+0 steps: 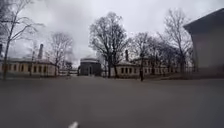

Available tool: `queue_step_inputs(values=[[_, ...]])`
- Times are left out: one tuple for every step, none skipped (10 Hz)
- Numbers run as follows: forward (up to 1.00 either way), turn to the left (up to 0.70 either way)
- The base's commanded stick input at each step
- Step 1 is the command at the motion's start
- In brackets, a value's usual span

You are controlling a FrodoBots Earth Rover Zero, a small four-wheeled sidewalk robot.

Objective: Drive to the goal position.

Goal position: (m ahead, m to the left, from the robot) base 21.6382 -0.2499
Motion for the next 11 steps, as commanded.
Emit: queue_step_inputs(values=[[1.00, -0.40], [1.00, -0.40], [1.00, -0.40], [1.00, -0.13], [1.00, 0.00], [1.00, 0.00], [1.00, 0.00], [1.00, 0.00], [1.00, 0.00], [1.00, 0.00], [1.00, 0.00]])
